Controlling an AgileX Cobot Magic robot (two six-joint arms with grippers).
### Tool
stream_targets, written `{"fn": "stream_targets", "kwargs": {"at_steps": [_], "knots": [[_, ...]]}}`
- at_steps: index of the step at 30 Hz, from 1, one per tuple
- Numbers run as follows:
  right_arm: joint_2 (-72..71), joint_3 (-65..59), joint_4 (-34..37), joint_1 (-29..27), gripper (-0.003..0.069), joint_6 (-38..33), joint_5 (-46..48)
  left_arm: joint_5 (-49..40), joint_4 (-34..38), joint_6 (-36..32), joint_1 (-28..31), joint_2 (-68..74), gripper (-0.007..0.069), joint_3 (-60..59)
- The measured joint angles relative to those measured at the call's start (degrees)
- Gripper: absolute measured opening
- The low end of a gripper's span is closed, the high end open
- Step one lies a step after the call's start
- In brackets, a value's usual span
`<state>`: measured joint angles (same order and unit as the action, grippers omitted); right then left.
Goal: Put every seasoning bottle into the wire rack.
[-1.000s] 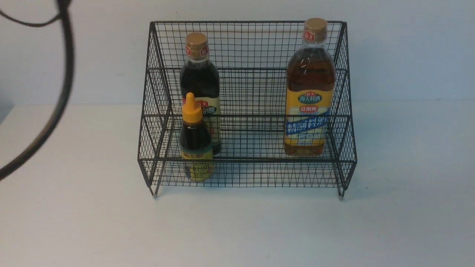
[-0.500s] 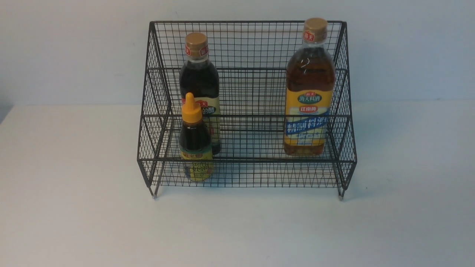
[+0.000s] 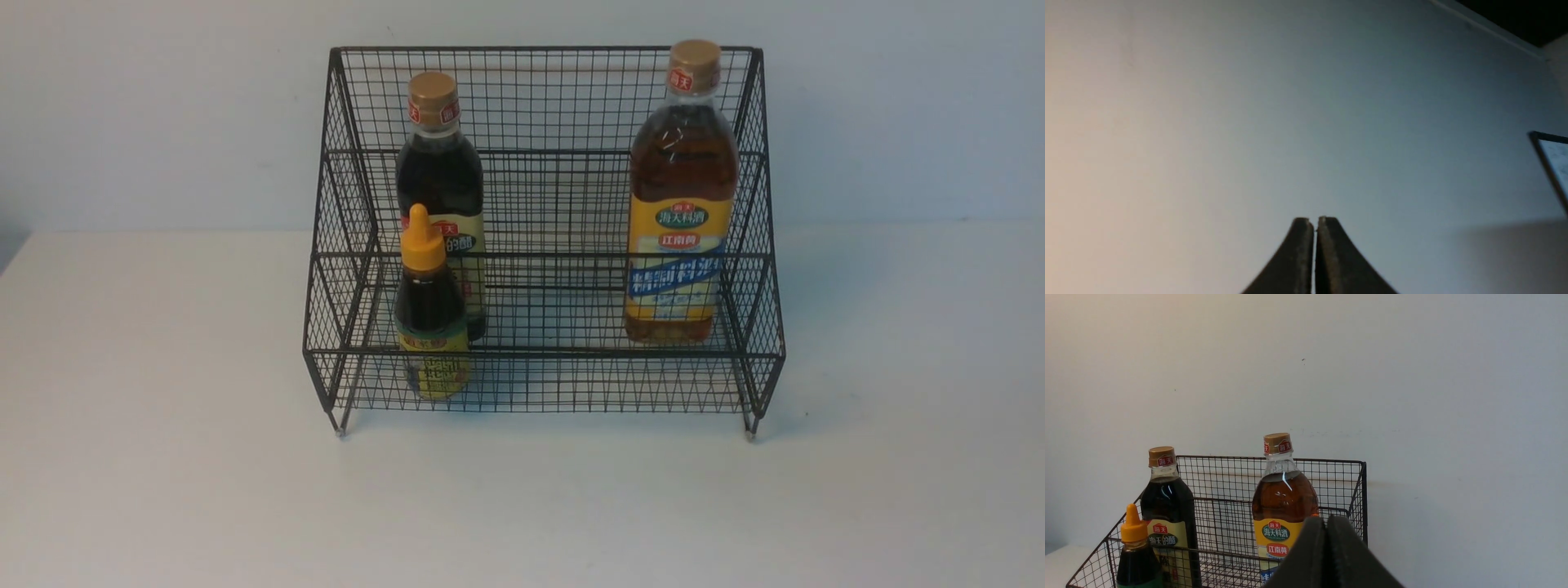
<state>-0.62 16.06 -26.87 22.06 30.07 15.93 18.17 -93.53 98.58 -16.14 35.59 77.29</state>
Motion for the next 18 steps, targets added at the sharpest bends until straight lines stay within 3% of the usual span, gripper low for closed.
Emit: {"fn": "stream_targets", "kwargs": {"at_steps": [3, 4, 10, 11, 12, 14, 18], "knots": [[0.0, 0.0, 0.0, 0.0, -0.0015, 0.0, 0.0, -6.6, 11.3, -16.7, 0.0, -2.9, -0.0005, -2.8], [0.0, 0.0, 0.0, 0.0, -0.0015, 0.0, 0.0, -9.9, 16.3, -25.3, 0.0, -4.2, -0.0005, -3.9], [0.0, 0.0, 0.0, 0.0, -0.0015, 0.0, 0.0, -44.4, 54.5, -74.1, 0.0, -10.7, -0.0005, -13.1], [0.0, 0.0, 0.0, 0.0, -0.0015, 0.0, 0.0, -45.6, 55.6, -77.0, 0.0, -11.1, -0.0005, -13.5], [0.0, 0.0, 0.0, 0.0, -0.0015, 0.0, 0.0, -53.3, 63.3, -85.8, 0.0, -12.5, -0.0005, -17.2], [0.0, 0.0, 0.0, 0.0, -0.0015, 0.0, 0.0, -58.2, 70.7, -93.8, 0.0, -15.2, -0.0005, -22.8], [0.0, 0.0, 0.0, 0.0, -0.0015, 0.0, 0.0, -56.1, 77.0, -97.1, 0.0, -21.7, -0.0005, -35.9]]}}
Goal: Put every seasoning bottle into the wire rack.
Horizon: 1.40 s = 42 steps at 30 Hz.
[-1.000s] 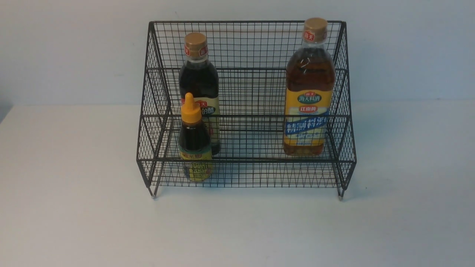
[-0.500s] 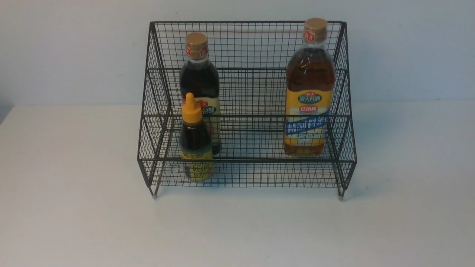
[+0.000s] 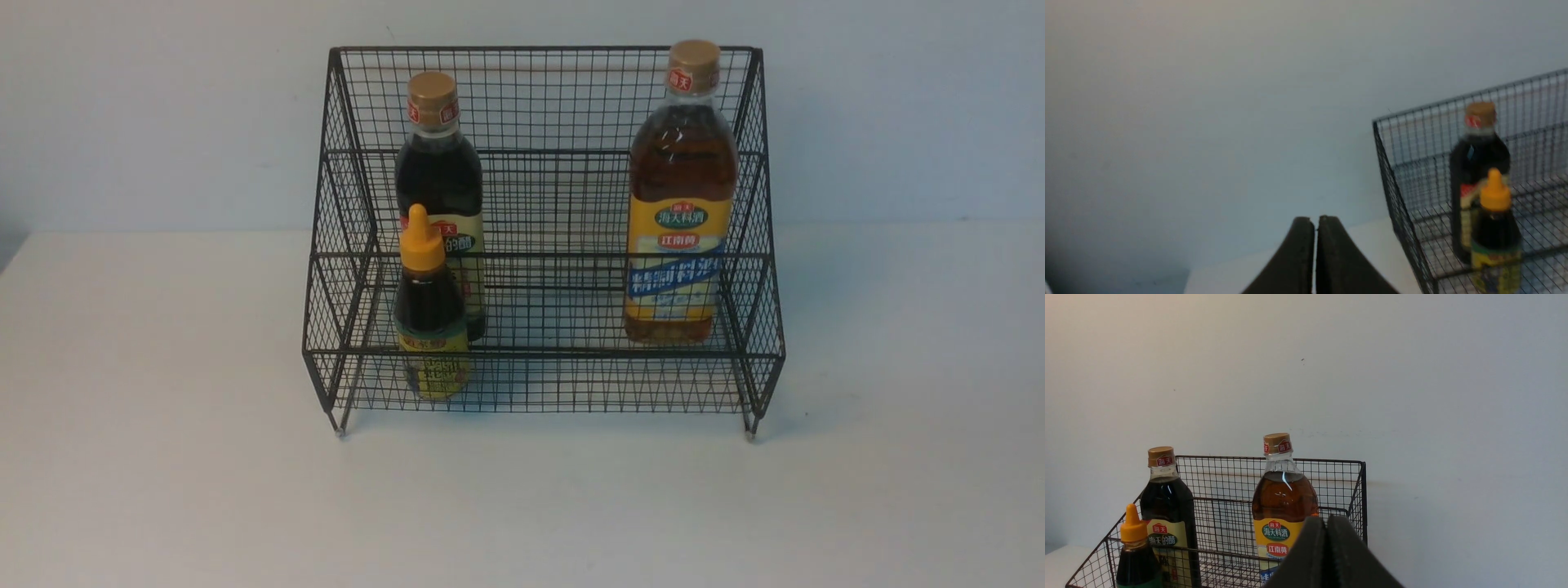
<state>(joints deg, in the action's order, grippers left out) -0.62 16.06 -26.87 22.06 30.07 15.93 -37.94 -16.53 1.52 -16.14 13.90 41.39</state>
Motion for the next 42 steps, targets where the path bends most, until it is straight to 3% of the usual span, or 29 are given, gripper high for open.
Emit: {"fn": "stream_targets", "kwargs": {"at_steps": [6, 12, 17, 25, 42], "knots": [[0.0, 0.0, 0.0, 0.0, -0.0015, 0.0, 0.0, 13.8, 2.7, 1.0, 0.0, -12.3, -0.0005, -21.0], [0.0, 0.0, 0.0, 0.0, -0.0015, 0.0, 0.2, 15.9, 5.9, 1.4, 0.9, -14.6, -0.0005, -33.3], [0.0, 0.0, 0.0, 0.0, -0.0015, 0.0, 0.2, 16.0, 9.9, 2.5, 6.5, -14.6, -0.0005, -39.2], [0.0, 0.0, 0.0, 0.0, -0.0015, 0.0, 0.2, 15.9, 14.2, 2.3, 12.0, -14.6, -0.0005, -42.9], [0.0, 0.0, 0.0, 0.0, -0.0015, 0.0, 0.2, 15.9, 14.7, -0.6, 12.0, -14.6, -0.0005, -42.9]]}}
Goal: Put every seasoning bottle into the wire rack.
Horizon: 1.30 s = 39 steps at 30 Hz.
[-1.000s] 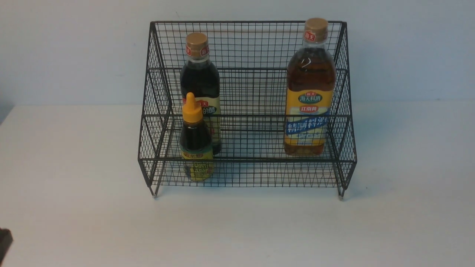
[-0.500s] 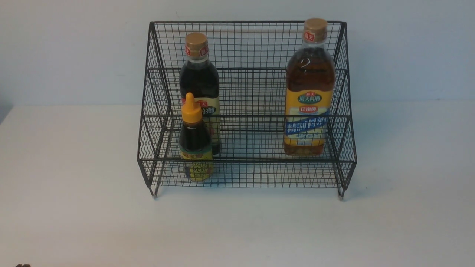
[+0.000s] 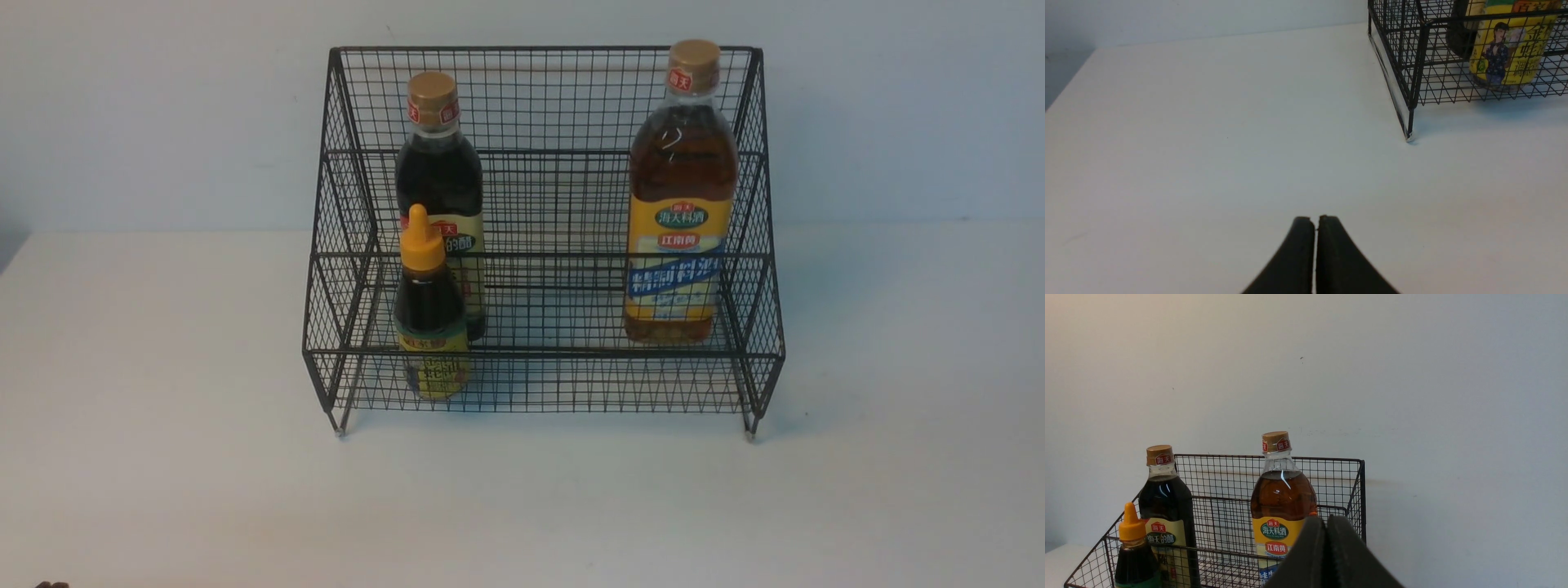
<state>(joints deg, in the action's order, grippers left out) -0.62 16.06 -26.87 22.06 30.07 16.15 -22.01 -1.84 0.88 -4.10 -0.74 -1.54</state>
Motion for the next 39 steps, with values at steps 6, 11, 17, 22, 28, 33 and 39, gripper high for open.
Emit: {"fn": "stream_targets", "kwargs": {"at_steps": [6, 11, 17, 22, 28, 33, 39], "knots": [[0.0, 0.0, 0.0, 0.0, -0.0015, 0.0, 0.0, 0.0, 0.0, -0.1, 0.0, 0.0, -0.0005, 0.0], [0.0, 0.0, 0.0, 0.0, -0.0015, 0.0, 0.0, 0.0, 0.0, -0.1, 0.0, 0.0, -0.0005, 0.0], [0.0, 0.0, 0.0, 0.0, -0.0015, -0.1, 0.0, 0.0, 0.0, -0.1, 0.0, 0.0, -0.0005, 0.0], [0.0, -0.1, 4.9, 0.0, -0.0015, -5.5, -1.6, 0.0, 0.0, -0.1, 0.0, 0.0, -0.0005, 0.0], [0.0, -0.1, 23.8, 0.0, -0.0015, -26.4, -3.1, 0.0, 0.1, -0.1, 0.0, 0.0, -0.0005, 0.0], [0.0, -0.1, 31.7, 0.0, -0.0015, -35.0, -3.0, 0.0, 0.1, -0.1, 0.0, 0.0, -0.0005, 0.0], [0.0, -0.3, 31.1, -4.9, -0.0015, -36.6, -0.4, 0.0, 0.1, -0.1, 0.0, 0.0, -0.0005, 0.0]]}}
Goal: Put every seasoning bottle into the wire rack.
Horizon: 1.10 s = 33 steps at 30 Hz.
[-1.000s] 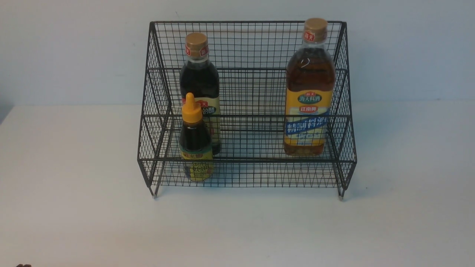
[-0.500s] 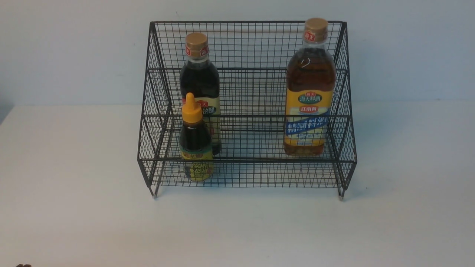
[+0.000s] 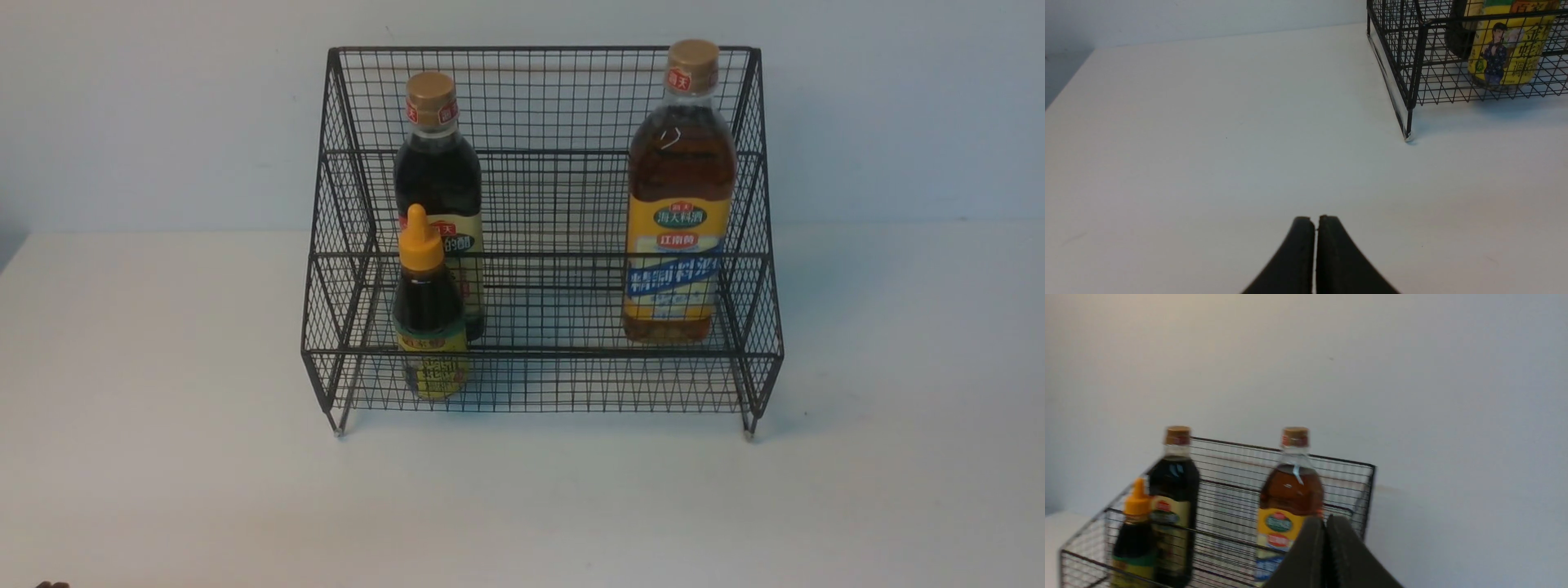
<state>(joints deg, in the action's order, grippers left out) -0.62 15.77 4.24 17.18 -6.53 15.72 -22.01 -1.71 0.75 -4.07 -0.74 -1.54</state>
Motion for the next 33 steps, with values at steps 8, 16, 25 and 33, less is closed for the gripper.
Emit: {"fn": "stream_targets", "kwargs": {"at_steps": [8, 16, 25, 33], "knots": [[-0.1, -12.3, -1.0, -21.4, -0.0015, -0.1, 2.7, 0.0, 0.0, 0.0, 0.0, 0.0, -0.0005, 0.0], [-0.1, -17.0, -0.3, -22.3, -0.0015, -0.4, 6.4, 0.0, 0.0, 0.0, 0.1, 0.0, -0.0005, 0.0], [-0.1, -17.0, -0.3, -18.8, -0.0015, -0.4, 6.5, 0.0, 0.0, 0.0, 0.1, 0.0, -0.0005, 0.0], [-0.1, -17.0, -0.3, -18.7, -0.0015, -0.4, 6.5, 0.0, 0.0, 0.0, 0.1, 0.0, -0.0005, 0.0]]}}
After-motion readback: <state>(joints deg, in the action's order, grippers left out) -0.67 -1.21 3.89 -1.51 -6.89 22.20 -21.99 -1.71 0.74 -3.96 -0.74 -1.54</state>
